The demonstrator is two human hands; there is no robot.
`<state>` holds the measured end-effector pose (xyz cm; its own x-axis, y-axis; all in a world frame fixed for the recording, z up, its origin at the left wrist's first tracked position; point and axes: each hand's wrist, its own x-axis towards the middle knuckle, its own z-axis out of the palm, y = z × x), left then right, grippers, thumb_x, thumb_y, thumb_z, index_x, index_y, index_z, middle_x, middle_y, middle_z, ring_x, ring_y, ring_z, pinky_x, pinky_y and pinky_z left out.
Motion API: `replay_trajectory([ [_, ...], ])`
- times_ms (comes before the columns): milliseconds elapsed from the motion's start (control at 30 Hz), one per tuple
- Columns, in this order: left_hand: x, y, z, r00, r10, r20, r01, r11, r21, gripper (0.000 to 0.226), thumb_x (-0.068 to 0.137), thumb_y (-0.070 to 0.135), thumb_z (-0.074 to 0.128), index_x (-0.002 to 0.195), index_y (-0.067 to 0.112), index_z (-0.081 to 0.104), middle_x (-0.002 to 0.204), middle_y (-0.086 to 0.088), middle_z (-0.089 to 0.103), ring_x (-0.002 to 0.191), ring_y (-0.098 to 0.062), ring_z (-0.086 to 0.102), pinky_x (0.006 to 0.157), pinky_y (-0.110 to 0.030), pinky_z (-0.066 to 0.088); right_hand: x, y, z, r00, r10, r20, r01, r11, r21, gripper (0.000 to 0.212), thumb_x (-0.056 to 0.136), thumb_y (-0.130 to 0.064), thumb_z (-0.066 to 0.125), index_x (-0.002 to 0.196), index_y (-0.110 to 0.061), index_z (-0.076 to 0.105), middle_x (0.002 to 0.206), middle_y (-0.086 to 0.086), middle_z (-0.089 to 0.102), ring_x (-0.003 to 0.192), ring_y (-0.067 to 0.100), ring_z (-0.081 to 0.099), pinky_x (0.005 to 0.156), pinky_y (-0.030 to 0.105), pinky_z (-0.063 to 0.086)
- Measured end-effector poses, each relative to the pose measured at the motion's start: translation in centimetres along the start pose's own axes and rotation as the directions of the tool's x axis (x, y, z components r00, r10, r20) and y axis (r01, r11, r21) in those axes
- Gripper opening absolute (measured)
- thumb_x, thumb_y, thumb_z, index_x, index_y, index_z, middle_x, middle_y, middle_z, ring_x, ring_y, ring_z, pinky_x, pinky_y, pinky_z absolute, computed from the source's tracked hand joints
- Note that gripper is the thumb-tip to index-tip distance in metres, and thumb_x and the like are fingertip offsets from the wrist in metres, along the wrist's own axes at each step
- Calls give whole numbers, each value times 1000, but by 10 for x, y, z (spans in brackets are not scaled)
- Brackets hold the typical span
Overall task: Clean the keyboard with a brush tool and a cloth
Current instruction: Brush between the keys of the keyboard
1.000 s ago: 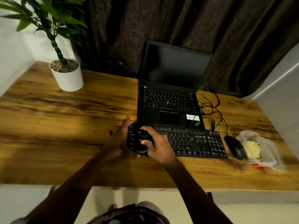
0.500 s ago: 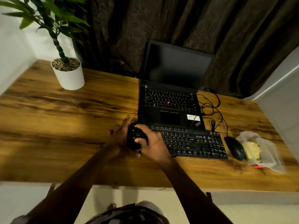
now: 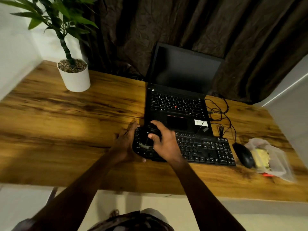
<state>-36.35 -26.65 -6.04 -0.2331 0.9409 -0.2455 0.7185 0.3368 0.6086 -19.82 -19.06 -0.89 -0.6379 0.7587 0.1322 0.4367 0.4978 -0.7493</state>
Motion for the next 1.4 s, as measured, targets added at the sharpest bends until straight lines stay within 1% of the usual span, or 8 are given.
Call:
replay_trajectory([
  [100,4,0,2,1000,-26,-3,26,998,59,164,39,68,88,146,38,-32,159,6,27,146,-31,17,111,-56,20,-3,-9,9,993,-51,108,49,999,20,40,91,-12,63,128,-26,58,112,-1,68,101,10,64,86,17,53],
  [367,8,1,1,998,-60,19,60,998,-13,166,29,67,90,151,38,-18,155,0,33,143,-31,19,109,-56,23,14,-3,17,1000,-1,-24,-1,998,-56,43,94,-20,56,133,-36,48,114,7,66,102,22,66,86,42,59],
  [533,6,3,2,999,-51,2,51,997,58,163,36,66,89,149,35,-25,154,2,33,142,-30,18,107,-53,22,7,0,17,998,-47,46,50,997,-62,40,95,-23,57,132,-34,49,114,4,65,102,19,65,84,39,59],
  [833,1,-8,5,996,63,-61,-65,997,-37,164,27,74,85,147,47,-24,155,13,33,137,-22,28,105,-49,25,7,26,-25,995,60,-76,-69,989,-133,46,96,-18,61,137,-33,48,112,7,67,96,18,68,76,37,63],
  [1000,0,-10,5,993,101,-63,-107,987,-117,162,26,77,82,146,49,-22,154,15,35,139,-24,27,110,-57,28,-7,23,-22,1000,-2,28,3,999,-38,39,95,-15,61,132,-26,55,108,3,67,94,16,68,74,24,60],
  [1133,-1,-8,4,996,62,-65,-70,988,-136,164,27,71,88,153,42,-12,156,4,32,143,-27,22,115,-57,16,-8,38,-43,994,109,7,-109,992,-65,43,97,-21,59,132,-42,49,113,5,64,90,18,67,64,22,60],
  [1267,2,-14,6,998,40,-54,-44,996,-80,162,26,81,82,151,47,-17,156,-6,31,142,-31,23,115,-54,15,-12,50,-62,992,112,-61,-119,985,-126,46,97,-15,60,140,-26,49,112,3,66,81,4,64,61,6,52],
  [1400,7,-16,9,998,22,-57,-22,1000,5,162,20,89,74,151,48,-12,152,-2,39,139,-29,29,111,-55,21,-20,54,-66,997,80,17,-78,995,-64,42,97,-11,61,137,-20,53,111,2,66,82,-11,59,61,0,45],
])
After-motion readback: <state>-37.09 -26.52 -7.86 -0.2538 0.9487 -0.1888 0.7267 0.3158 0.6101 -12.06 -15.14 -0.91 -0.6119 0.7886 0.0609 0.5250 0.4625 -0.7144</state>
